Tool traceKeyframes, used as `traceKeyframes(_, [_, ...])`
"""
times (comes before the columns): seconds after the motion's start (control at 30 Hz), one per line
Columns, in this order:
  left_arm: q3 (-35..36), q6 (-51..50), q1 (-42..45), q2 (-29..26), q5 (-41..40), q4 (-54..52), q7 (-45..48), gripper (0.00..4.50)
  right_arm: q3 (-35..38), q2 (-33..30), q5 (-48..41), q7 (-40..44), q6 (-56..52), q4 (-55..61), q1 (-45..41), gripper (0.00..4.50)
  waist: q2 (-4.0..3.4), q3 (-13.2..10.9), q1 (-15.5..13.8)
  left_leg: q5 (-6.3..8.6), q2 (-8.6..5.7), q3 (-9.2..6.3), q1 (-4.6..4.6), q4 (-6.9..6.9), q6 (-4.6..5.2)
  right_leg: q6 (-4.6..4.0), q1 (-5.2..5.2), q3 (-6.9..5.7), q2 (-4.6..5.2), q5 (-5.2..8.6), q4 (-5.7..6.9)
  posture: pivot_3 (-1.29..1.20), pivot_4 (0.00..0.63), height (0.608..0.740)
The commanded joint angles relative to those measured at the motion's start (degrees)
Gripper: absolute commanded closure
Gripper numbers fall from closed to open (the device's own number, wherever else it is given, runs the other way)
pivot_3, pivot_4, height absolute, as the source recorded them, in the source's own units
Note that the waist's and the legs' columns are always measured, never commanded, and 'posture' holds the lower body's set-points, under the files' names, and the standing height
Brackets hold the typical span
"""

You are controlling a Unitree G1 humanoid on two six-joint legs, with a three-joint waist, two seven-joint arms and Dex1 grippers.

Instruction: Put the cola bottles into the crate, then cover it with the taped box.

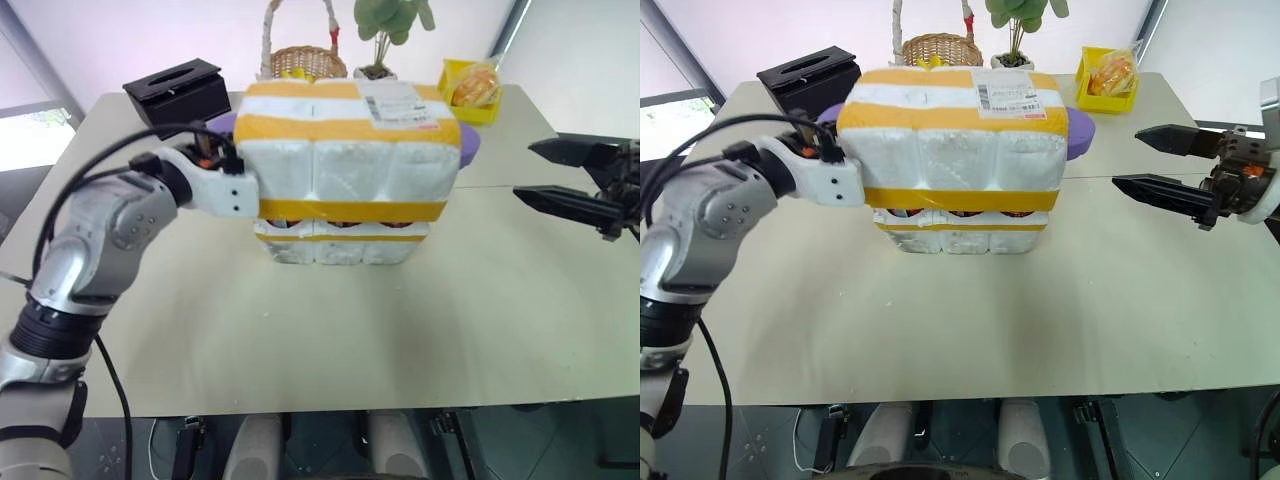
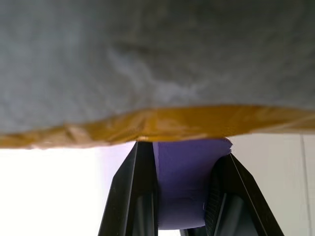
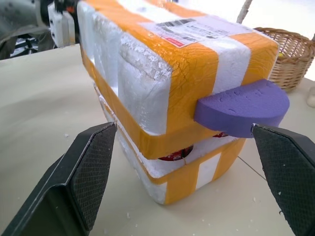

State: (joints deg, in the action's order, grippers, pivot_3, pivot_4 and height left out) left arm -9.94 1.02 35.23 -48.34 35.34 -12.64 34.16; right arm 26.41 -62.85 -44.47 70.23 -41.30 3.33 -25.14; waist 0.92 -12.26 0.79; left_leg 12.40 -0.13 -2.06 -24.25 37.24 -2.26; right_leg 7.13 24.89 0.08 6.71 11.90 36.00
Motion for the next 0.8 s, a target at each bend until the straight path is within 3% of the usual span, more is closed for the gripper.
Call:
traceKeyframes(0.03, [1.10, 0.92, -0.64, -0.11, 1.93, -0.39, -1.80, 3.97, 0.93, -1.13, 0.36, 1.57, 1.00, 1.28, 2.43, 0.00, 0.00, 0.00, -0.02, 0.00, 0.00, 0.00, 0.00, -0.01, 0.00, 0.00, -0.01, 0.00, 0.00, 0.00, 0.00, 0.00, 0.150, 0.740])
traceKeyframes(0.6, [-0.40, 5.93, -4.80, 1.22, 5.25, 3.98, -7.41, 3.97, -1.53, 0.59, 1.89, -0.82, 1.65, 3.19, 7.70, 0.00, 0.00, 0.00, 0.22, 0.01, 0.00, 0.01, 0.19, -0.03, 0.01, 0.00, -0.14, 0.01, 0.00, 0.00, 0.00, 0.00, 0.150, 0.740])
traceKeyframes(0.8, [0.64, 7.11, -5.00, 1.80, 4.38, 2.89, -7.63, 0.92, -3.11, 0.99, 1.67, -2.21, 1.31, 3.08, 6.08, 0.00, 0.00, 0.00, -0.04, 0.01, 0.00, 0.01, 0.20, -0.03, 0.01, 0.01, -0.16, 0.01, 0.00, 0.01, 0.00, 0.00, 0.150, 0.740])
